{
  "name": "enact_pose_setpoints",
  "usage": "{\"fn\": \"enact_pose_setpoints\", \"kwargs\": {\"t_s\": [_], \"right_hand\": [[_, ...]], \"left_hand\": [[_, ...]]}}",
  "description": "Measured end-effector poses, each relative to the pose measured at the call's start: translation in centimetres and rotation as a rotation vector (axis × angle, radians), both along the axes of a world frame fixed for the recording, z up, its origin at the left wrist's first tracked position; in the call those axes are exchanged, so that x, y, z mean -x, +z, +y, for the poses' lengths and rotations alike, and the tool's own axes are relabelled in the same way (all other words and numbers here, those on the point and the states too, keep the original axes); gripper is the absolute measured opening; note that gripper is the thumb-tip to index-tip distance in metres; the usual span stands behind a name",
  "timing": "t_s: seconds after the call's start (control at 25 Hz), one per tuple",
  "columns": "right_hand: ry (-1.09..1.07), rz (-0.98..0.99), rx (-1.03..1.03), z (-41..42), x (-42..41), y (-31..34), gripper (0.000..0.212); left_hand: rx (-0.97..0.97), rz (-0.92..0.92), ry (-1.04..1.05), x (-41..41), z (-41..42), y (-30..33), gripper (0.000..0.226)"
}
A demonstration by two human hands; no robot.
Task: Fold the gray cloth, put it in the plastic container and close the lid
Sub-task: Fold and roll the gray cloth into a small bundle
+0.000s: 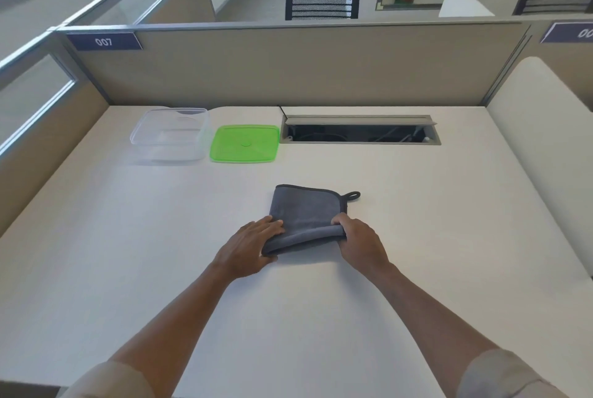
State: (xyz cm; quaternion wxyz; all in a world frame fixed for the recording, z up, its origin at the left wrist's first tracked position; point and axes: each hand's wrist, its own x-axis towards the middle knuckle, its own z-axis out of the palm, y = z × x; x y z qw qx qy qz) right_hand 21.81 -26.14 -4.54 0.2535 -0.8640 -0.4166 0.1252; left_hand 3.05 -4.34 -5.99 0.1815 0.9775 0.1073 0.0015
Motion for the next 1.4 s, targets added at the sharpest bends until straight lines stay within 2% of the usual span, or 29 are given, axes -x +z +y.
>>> {"fn": "enact_pose_setpoints", "kwargs": {"t_s": [0.08,0.24,0.28,0.36,0.52,0.6,0.84,1.04,1.28,1.4], "right_hand": [[-0.030,0.104,-0.072,0.2,-0.6,-0.2,0.029],[-0.136,0.320,-0.208,0.5,-1.3,0.1,0.015],[-0.170,0.355,-0.223,0.7,-1.4,0.2,0.014],[-0.260,0.404,-0.245,1.3,-1.8,0.3,0.014],[-0.443,0.443,-0.282,2.4,-2.8,0.8,0.018],[-0.463,0.439,-0.284,2.9,-3.3,1.0,0.017],[-0.534,0.407,-0.274,5.0,-5.3,0.9,0.019],[-0.598,0.391,-0.184,5.7,-5.6,0.0,0.022],[-0.605,0.174,0.009,4.4,-5.8,-1.3,0.007],[-0.649,0.168,-0.022,3.1,-6.2,-1.8,0.009]], "left_hand": [[0.065,-0.082,0.077,-0.6,0.0,0.2,0.051],[0.354,-0.178,0.382,-2.2,-0.2,0.8,0.008],[0.427,-0.190,0.469,-2.9,-0.2,1.0,0.006],[0.534,-0.194,0.598,-4.4,0.1,1.4,0.007],[0.438,-0.186,0.662,-7.3,1.2,1.2,0.038],[0.410,-0.176,0.687,-8.3,1.5,1.4,0.044],[0.338,-0.099,0.745,-10.6,2.6,1.7,0.048],[0.335,-0.021,0.813,-11.4,2.6,0.8,0.050],[0.278,0.010,0.865,-12.3,2.5,0.2,0.044],[0.270,0.006,0.884,-12.5,2.3,0.1,0.042]]}}
